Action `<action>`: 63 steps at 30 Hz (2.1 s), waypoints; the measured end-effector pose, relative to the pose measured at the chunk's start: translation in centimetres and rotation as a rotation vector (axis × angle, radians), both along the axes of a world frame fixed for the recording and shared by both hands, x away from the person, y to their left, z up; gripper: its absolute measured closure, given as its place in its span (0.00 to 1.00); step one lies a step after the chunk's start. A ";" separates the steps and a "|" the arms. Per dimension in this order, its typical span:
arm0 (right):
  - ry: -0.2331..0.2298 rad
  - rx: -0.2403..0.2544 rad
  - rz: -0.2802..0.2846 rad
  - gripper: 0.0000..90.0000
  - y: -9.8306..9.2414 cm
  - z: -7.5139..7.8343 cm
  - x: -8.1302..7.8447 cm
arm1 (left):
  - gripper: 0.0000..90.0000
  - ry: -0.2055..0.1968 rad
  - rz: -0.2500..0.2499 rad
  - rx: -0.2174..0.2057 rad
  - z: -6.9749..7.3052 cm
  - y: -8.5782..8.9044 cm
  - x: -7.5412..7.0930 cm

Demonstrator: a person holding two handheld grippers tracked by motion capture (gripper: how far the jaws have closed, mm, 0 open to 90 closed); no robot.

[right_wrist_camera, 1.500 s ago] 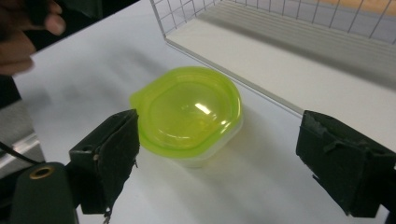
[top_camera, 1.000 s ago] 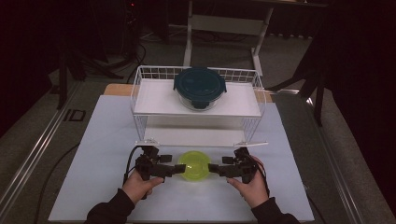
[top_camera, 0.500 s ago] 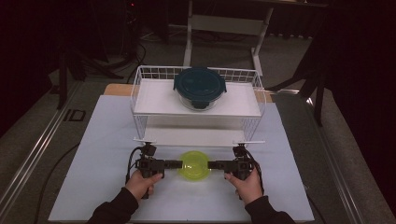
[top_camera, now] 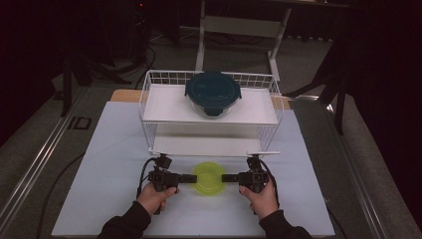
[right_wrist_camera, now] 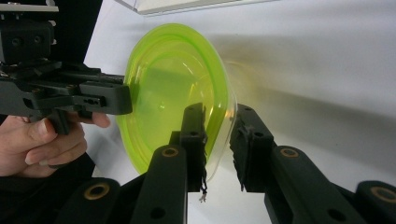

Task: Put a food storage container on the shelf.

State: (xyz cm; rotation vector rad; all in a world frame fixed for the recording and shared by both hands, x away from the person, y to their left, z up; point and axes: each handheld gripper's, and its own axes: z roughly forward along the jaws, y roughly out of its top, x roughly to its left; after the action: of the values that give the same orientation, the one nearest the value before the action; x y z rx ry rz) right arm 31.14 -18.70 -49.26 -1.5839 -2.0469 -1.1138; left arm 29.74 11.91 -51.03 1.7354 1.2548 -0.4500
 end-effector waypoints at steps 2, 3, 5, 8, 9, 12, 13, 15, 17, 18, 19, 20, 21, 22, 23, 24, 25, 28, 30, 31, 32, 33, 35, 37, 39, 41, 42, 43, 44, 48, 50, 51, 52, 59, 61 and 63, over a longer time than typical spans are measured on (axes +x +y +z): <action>-0.003 -0.007 0.006 0.84 0.1 0.2 -0.1 | 0.84 0.009 -0.003 0.011 0.1 0.1 -0.1; -0.005 -0.003 0.004 0.85 0.2 0.2 -0.2 | 0.84 0.021 -0.002 0.012 0.1 0.1 -0.1; -0.015 -0.006 0.006 0.86 0.3 0.3 -0.2 | 0.85 0.026 -0.006 0.020 0.2 0.2 -0.2; -0.023 -0.014 0.007 0.87 0.5 0.4 -0.3 | 0.86 0.045 -0.012 0.026 0.4 0.3 -0.5; -0.026 -0.018 0.009 0.87 0.6 0.5 -0.3 | 0.86 0.049 -0.015 0.027 0.5 0.3 -0.6; -0.027 -0.030 0.012 0.89 0.7 0.8 -0.4 | 0.89 0.059 -0.011 0.022 0.6 0.2 -0.9; -0.029 -0.032 0.011 0.89 0.7 0.8 -0.5 | 0.90 0.055 -0.009 0.019 0.7 0.2 -1.0; -0.046 -0.058 0.016 0.89 0.7 1.1 -0.6 | 0.91 0.050 -0.005 0.029 0.9 0.0 -1.1; -0.046 -0.056 0.014 0.89 0.6 1.3 -0.7 | 0.91 0.046 -0.004 0.034 1.2 -0.2 -1.1; -0.052 -0.053 0.016 0.89 0.5 1.5 -0.7 | 0.91 0.042 -0.005 0.030 1.5 -0.2 -1.1; -0.057 -0.047 0.016 0.89 0.4 1.7 -0.7 | 0.91 0.039 -0.006 0.024 1.6 -0.2 -1.1; -0.057 -0.047 0.016 0.89 0.4 1.7 -0.7 | 0.91 0.039 -0.006 0.024 1.6 -0.2 -1.1; -0.063 -0.041 0.018 0.89 0.3 1.9 -0.7 | 0.91 0.032 -0.011 0.007 2.2 -0.1 -1.1; -0.077 -0.028 0.026 0.89 0.1 2.6 -0.8 | 0.91 0.029 -0.012 -0.001 2.4 -0.1 -1.1; -0.084 -0.024 0.029 0.89 0.0 3.0 -0.8 | 0.91 0.023 -0.011 -0.005 2.8 -0.1 -1.2; -0.092 -0.023 0.030 0.89 0.0 3.4 -0.9 | 0.91 0.014 -0.008 -0.007 3.1 -0.1 -1.2; -0.100 -0.024 0.031 0.89 0.0 3.8 -0.9 | 0.91 0.008 -0.010 -0.011 3.4 0.0 -1.3; -0.113 -0.017 0.034 0.90 -0.1 4.7 -1.1 | 0.92 -0.006 -0.011 -0.019 4.4 0.1 -1.3; -0.118 -0.008 0.037 0.90 -0.1 5.4 -1.1 | 0.92 -0.014 -0.014 -0.023 5.1 0.2 -1.4; -0.124 -0.010 0.038 0.90 0.0 5.8 -1.2 | 0.92 -0.019 -0.014 -0.022 5.3 0.2 -1.4; -0.132 -0.015 0.043 0.90 0.0 6.1 -1.2 | 0.92 -0.023 -0.013 -0.024 5.8 0.3 -1.4; -0.135 -0.013 0.041 0.90 0.1 6.6 -1.2 | 0.92 -0.023 -0.011 -0.027 6.1 0.3 -1.4; -0.145 -0.016 0.042 0.90 0.2 7.5 -1.3 | 0.92 -0.028 -0.012 -0.037 6.9 0.5 -1.4; -0.152 -0.008 0.047 0.90 0.2 8.4 -1.3 | 0.92 -0.035 -0.016 -0.046 7.6 0.7 -1.5; -0.157 0.008 0.053 0.90 0.2 9.4 -1.4 | 0.92 -0.058 -0.020 -0.055 8.7 0.9 -1.6; -0.168 0.012 0.060 0.90 0.2 10.3 -1.5 | 0.92 -0.074 -0.021 -0.059 9.6 1.0 -1.6; -0.175 0.013 0.060 0.90 0.3 10.8 -1.5 | 0.92 -0.080 -0.022 -0.060 9.9 1.1 -1.6; -0.180 0.014 0.061 0.90 0.3 11.1 -1.5 | 0.92 -0.087 -0.022 -0.061 10.4 1.1 -1.6; -0.185 0.014 0.059 0.90 0.3 11.6 -1.5 | 0.92 -0.092 -0.023 -0.063 10.9 1.1 -1.6; -0.218 0.017 0.058 0.90 0.3 13.4 -1.6 | 0.92 -0.122 -0.025 -0.062 12.6 1.2 -1.5; -0.228 0.022 0.058 0.90 0.3 14.2 -1.6 | 0.92 -0.137 -0.024 -0.067 13.7 1.2 -1.5; -0.233 0.028 0.057 0.90 0.3 14.7 -1.6 | 0.92 -0.146 -0.024 -0.065 14.2 1.2 -1.5; -0.240 0.030 0.057 0.90 0.3 15.2 -1.6 | 0.92 -0.155 -0.022 -0.065 14.7 1.2 -1.5; -0.289 0.020 0.037 0.90 0.3 18.7 -0.7 | 0.92 -0.198 -0.005 -0.076 18.2 1.1 -0.5; -0.294 0.023 0.034 0.90 0.3 19.1 -0.5 | 0.92 -0.206 -0.004 -0.077 18.6 1.1 -0.3; -0.315 0.021 0.025 0.90 0.3 20.5 0.0 | 0.92 -0.218 0.001 -0.081 19.5 1.1 0.0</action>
State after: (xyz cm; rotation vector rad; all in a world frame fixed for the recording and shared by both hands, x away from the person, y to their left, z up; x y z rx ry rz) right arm 31.17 -18.42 -28.74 -1.4428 -2.2315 -1.4482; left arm 29.78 12.99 -31.49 1.6662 1.0682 -0.2981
